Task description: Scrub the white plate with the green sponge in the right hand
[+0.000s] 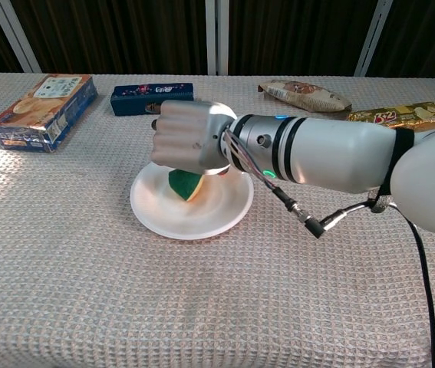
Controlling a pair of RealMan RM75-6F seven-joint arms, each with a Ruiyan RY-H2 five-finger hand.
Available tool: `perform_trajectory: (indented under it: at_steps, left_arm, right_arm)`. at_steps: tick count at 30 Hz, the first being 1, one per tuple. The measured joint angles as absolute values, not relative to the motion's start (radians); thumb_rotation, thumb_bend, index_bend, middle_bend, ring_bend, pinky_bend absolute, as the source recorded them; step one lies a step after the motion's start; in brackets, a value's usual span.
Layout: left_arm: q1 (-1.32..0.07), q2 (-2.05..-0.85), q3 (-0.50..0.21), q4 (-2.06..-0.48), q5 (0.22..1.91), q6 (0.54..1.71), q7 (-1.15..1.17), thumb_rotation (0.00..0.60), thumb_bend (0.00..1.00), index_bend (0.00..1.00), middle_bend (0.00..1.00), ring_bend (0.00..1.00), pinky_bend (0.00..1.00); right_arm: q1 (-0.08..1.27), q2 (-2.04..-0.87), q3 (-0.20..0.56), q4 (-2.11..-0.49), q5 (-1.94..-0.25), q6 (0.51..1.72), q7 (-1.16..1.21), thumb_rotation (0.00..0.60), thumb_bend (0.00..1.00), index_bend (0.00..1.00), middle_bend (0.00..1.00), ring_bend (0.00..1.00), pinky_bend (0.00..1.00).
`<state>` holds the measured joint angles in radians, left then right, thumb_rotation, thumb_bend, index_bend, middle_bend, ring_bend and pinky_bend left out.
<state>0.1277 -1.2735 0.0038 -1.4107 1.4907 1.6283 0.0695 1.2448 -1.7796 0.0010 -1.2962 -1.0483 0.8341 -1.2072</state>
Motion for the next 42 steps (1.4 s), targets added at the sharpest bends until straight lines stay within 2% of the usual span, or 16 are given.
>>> perform_trajectory:
  at_steps: [13, 23, 31, 35, 42]
  left_arm:
    - [0.130, -1.275, 0.003, -1.410, 1.491, 1.627, 0.068, 0.600, 0.02, 0.12, 0.04, 0.07, 0.12]
    - [0.131, -1.275, 0.003, -1.405, 1.488, 1.621, 0.064, 0.600, 0.02, 0.12, 0.04, 0.07, 0.12]
    - [0.131, -1.272, 0.001, -1.408, 1.491, 1.626, 0.064, 0.600, 0.02, 0.12, 0.04, 0.07, 0.12]
    - [0.135, -1.272, 0.002, -1.410, 1.490, 1.629, 0.064, 0.600, 0.02, 0.12, 0.04, 0.07, 0.12]
    - [0.140, -1.275, 0.004, -1.402, 1.484, 1.626, 0.056, 0.600, 0.02, 0.12, 0.04, 0.07, 0.12]
  right_arm:
    - [1.239, -1.769, 0.025, -1.352, -1.059, 0.846, -1.184, 0.600, 0.39, 0.77, 0.46, 0.21, 0.07]
    - [1.224, -1.796, -0.011, -1.257, -1.051, 0.834, -1.218, 0.600, 0.40, 0.77, 0.46, 0.21, 0.02]
    - [1.215, -1.766, 0.028, -1.300, -1.062, 0.871, -1.198, 0.600, 0.40, 0.76, 0.46, 0.21, 0.02]
    - [1.225, -1.788, 0.038, -1.312, -1.075, 0.859, -1.187, 0.600, 0.40, 0.76, 0.46, 0.21, 0.02]
    - [1.228, -1.837, 0.004, -1.245, -1.085, 0.835, -1.228, 0.600, 0.40, 0.76, 0.47, 0.21, 0.02]
